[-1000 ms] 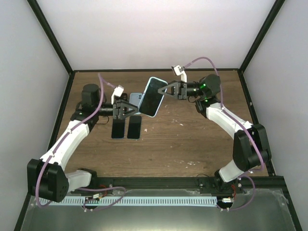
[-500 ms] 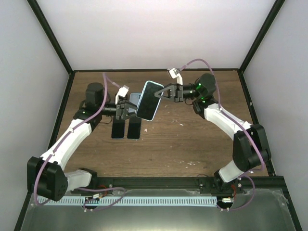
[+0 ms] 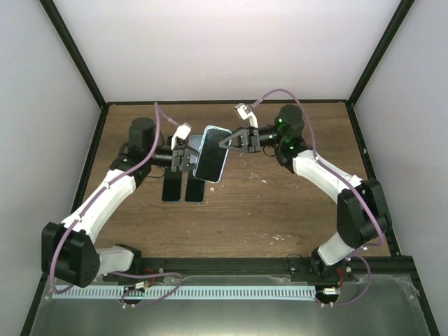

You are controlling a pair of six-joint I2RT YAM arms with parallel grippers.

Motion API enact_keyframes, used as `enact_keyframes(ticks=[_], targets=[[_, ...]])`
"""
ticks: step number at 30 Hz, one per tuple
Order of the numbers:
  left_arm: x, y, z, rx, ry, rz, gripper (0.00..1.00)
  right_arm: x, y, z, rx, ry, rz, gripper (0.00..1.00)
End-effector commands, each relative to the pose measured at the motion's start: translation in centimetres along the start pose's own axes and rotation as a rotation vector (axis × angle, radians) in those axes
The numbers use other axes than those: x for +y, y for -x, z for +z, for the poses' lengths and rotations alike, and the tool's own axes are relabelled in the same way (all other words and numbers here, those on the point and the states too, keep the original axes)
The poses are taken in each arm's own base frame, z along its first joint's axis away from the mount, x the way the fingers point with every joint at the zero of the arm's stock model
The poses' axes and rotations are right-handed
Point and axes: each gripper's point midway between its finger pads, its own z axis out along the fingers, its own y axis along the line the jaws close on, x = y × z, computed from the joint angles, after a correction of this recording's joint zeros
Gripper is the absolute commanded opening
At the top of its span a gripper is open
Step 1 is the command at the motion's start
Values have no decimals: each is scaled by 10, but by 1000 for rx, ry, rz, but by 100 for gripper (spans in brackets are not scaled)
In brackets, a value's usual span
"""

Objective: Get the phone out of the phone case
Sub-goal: Remove the phone case from the phone.

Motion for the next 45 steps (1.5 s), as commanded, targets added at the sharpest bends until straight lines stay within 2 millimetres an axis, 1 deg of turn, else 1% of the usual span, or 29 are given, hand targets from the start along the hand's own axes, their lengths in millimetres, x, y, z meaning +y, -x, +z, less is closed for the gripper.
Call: enact_keyframes(ticks=[1, 3, 5, 8, 12, 13, 15, 16, 19, 21, 22, 24, 26, 29, 32, 36, 39, 42, 45], targets=[[-10, 7, 3, -21, -38, -18, 7, 5, -15, 25, 110, 66, -9, 1], [-7, 5, -2, -47, -42, -51, 0, -1, -9, 23, 101, 45, -8, 4], [1, 5, -10, -76, -26, -104, 0, -9, -2, 20, 87, 17, -1, 12], [16, 6, -25, -124, -3, -185, 0, -23, 9, 12, 57, -44, -4, 28], [36, 7, -37, -178, 44, -280, 0, -37, 27, 4, 27, -145, -65, 49], [42, 7, -40, -195, 61, -304, 0, -38, 34, 4, 20, -182, -103, 51], [52, 6, -43, -221, 91, -341, 0, -45, 41, 2, 7, -258, -171, 53], [57, 6, -44, -229, 108, -362, 0, -48, 44, 0, 0, -303, -197, 55], [72, 7, -49, -250, 160, -431, 0, -60, 51, 0, -5, -435, -278, 57], [94, 6, -55, -287, 252, -553, 0, -67, 54, 2, 3, -515, -326, 58], [101, 4, -57, -293, 278, -603, 0, -68, 51, 7, 19, -539, -351, 58], [107, 4, -60, -305, 275, -662, 0, -70, 50, 15, 40, -582, -416, 58], [113, 2, -62, -318, 275, -721, 0, -68, 46, 26, 69, -602, -486, 61], [116, 2, -62, -328, 272, -756, 0, -66, 37, 46, 118, -653, -611, 64], [118, 1, -62, -330, 269, -792, 0, -70, 25, 65, 173, -718, -723, 65], [121, -1, -61, -333, 257, -829, 0, -79, 14, 80, 223, -803, -810, 65], [121, -1, -61, -333, 254, -837, 0, -84, 7, 89, 254, -858, -873, 64], [121, 0, -61, -333, 254, -839, 0, -90, 0, 93, 282, -898, -919, 64], [120, 0, -61, -335, 256, -835, 0, -95, -5, 92, 299, -931, -943, 62]])
